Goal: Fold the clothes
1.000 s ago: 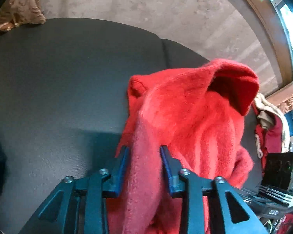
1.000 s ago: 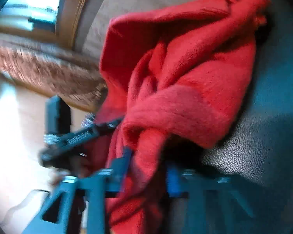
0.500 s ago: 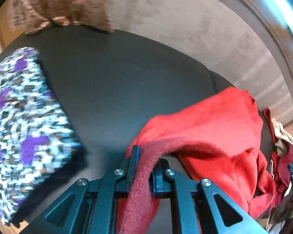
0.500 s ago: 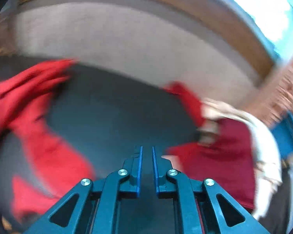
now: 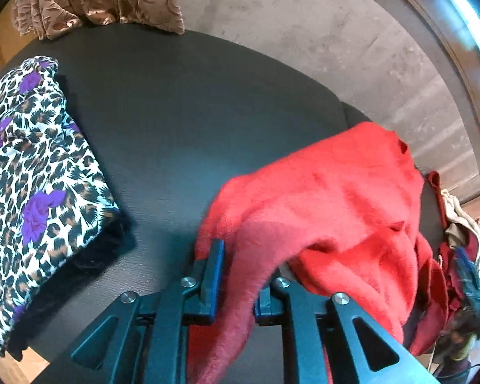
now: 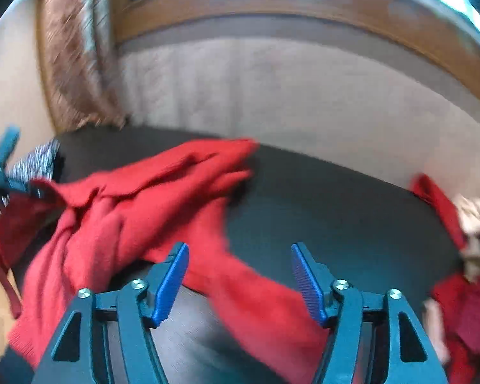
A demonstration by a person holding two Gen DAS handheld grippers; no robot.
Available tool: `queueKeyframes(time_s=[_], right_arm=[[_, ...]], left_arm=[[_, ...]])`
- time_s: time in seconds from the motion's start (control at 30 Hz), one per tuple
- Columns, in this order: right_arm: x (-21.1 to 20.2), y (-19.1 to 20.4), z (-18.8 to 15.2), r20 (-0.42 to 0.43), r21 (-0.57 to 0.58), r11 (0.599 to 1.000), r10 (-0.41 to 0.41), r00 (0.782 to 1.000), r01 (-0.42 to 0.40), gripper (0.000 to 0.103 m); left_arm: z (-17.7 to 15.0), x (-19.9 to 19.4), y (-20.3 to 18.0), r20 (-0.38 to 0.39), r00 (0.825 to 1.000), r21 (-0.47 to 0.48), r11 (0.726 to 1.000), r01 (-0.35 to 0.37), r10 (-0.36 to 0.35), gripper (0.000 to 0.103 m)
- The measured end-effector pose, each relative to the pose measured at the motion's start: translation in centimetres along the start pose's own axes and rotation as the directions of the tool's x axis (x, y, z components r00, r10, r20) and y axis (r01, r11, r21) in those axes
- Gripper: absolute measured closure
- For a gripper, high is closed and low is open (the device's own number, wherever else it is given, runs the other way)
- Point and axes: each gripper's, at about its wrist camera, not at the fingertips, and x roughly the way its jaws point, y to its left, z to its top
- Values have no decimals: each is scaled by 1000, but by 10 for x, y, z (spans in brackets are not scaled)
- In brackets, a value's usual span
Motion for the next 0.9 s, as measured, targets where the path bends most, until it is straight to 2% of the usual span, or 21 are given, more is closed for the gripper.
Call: queueKeyframes(time_s=[0.03,0.07,0.1,0.13,0.17,0.23,0.33,0.47,0.53,0.57,0.6,0.63,0.67,0.7,0.73,0.83,0.9], right_arm=[[13,11,1,-20,-16,1000,7,1000,-7,40],[30,17,1,-41,-45,999,-19,999,17,41],[47,19,-2,-84,-75,996,-61,995,54,51],[63,22,-5,-126,-107,990,-103,987,90,80],[78,24,-7,-163,-140,982,-146,976,123,87],[81,19,-20,-160,-212,962,-209,965,173,87],[62,-10,-40,-178,-238,939,-294,939,249,87],[32,-63,-70,-211,-188,917,-389,897,353,86],[17,-92,-84,-239,-133,908,-418,876,397,80],[10,-105,-88,-249,-66,916,-399,883,395,77],[2,-119,-91,-257,2,920,-378,889,392,64],[-4,-132,-95,-265,71,919,-357,896,388,43],[-9,-144,-99,-276,151,912,-331,902,381,33],[-11,-158,-108,-282,259,898,-282,917,356,18],[-13,-171,-116,-282,357,874,-237,930,330,8],[-18,-165,-125,-246,354,871,-265,932,341,4],[-21,-159,-126,-246,348,869,-278,929,352,3]], left_arm=[[-1,-2,-1,5,1000,3,1000,2,-2,90],[-2,-4,0,11,1000,6,1000,1,-1,90],[-2,-7,1,17,1000,9,1000,-2,2,90],[-2,-8,5,21,1000,5,1000,-17,17,90],[-1,-10,11,24,999,-5,999,-39,39,90],[4,-10,22,27,996,-31,996,-81,82,88],[10,-3,39,15,991,-63,989,-135,136,88],[15,5,51,-3,985,-84,982,-171,171,88],[18,6,48,-3,986,-78,983,-167,168,87],[21,5,46,3,986,-79,983,-166,167,87],[25,4,44,12,986,-83,983,-166,168,87],[30,2,41,21,987,-96,983,-156,159,86],[36,0,39,31,989,-115,983,-140,145,87],[41,-5,35,43,992,-132,985,-114,120,87],[44,-13,29,65,995,-143,987,-71,81,86],[45,-34,6,139,990,-127,991,46,-28,81],[38,-46,-3,174,982,-123,988,91,-69,78]])
